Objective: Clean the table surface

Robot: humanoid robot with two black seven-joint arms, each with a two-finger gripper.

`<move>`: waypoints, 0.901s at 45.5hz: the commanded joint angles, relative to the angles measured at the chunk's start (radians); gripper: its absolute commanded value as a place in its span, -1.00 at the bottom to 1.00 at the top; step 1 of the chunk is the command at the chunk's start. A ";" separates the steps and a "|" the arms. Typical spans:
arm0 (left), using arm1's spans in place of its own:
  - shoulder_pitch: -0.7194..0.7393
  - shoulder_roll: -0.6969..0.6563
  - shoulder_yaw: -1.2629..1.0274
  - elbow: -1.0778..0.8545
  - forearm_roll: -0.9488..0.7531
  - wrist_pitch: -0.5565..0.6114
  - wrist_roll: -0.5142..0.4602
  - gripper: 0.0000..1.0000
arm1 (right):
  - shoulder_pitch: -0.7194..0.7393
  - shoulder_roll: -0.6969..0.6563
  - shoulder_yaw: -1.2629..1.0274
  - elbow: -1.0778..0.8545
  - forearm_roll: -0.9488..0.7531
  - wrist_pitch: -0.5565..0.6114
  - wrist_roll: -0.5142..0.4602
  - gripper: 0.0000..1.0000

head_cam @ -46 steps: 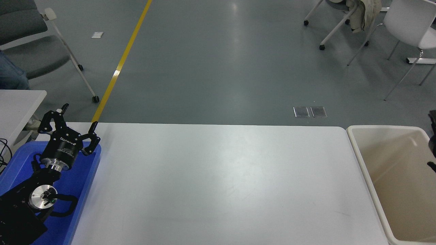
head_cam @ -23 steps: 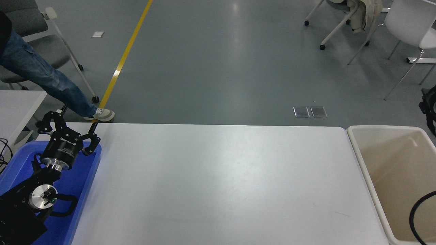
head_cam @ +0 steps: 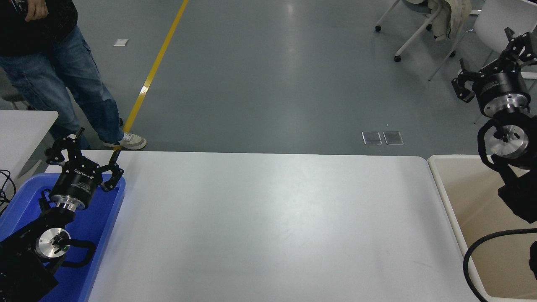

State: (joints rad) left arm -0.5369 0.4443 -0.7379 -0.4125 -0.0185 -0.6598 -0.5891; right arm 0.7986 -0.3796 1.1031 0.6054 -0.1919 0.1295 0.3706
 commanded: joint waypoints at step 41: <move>0.000 0.001 0.000 0.000 0.000 0.000 0.000 1.00 | -0.210 0.120 -0.055 -0.220 -0.127 0.099 0.160 0.98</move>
State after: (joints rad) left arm -0.5369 0.4438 -0.7378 -0.4124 -0.0184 -0.6598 -0.5890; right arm 0.5479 -0.2676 1.1113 0.4973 -0.3056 0.2349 0.4867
